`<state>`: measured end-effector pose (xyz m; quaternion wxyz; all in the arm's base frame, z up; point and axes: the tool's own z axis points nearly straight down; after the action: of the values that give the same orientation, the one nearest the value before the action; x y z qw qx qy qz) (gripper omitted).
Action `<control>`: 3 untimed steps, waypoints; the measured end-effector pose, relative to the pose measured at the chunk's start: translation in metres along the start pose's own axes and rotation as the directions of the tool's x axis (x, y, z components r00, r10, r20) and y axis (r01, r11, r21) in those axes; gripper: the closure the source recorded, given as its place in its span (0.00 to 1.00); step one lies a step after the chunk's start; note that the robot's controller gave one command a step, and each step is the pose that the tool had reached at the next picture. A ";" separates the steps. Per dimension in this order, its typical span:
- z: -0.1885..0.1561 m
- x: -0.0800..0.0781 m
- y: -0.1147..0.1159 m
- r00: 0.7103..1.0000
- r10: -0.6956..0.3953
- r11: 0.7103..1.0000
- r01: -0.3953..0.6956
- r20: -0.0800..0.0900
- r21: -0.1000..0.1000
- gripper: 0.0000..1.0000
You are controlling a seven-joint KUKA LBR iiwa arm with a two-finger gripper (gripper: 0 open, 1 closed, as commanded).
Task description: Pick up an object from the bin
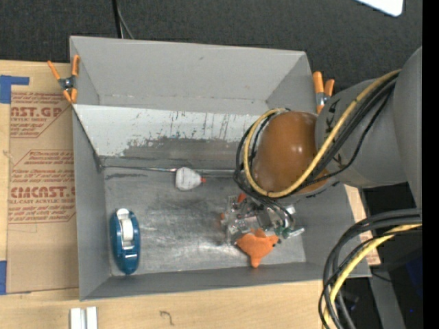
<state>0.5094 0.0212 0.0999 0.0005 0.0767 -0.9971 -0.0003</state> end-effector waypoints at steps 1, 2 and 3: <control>0.000 0.000 0.000 1.000 0.000 1.000 0.000 0.000 0.000 1.00; -0.009 -0.016 -0.013 0.996 -0.093 0.996 0.093 -0.006 -0.002 1.00; -0.029 -0.081 -0.059 0.966 -0.260 0.966 0.260 0.005 0.002 0.00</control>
Offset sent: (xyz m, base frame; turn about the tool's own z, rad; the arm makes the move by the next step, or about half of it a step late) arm 0.0746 -0.0520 0.0392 -0.3221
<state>0.5988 -0.0245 0.1287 -0.0021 0.2067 -0.9784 -0.0001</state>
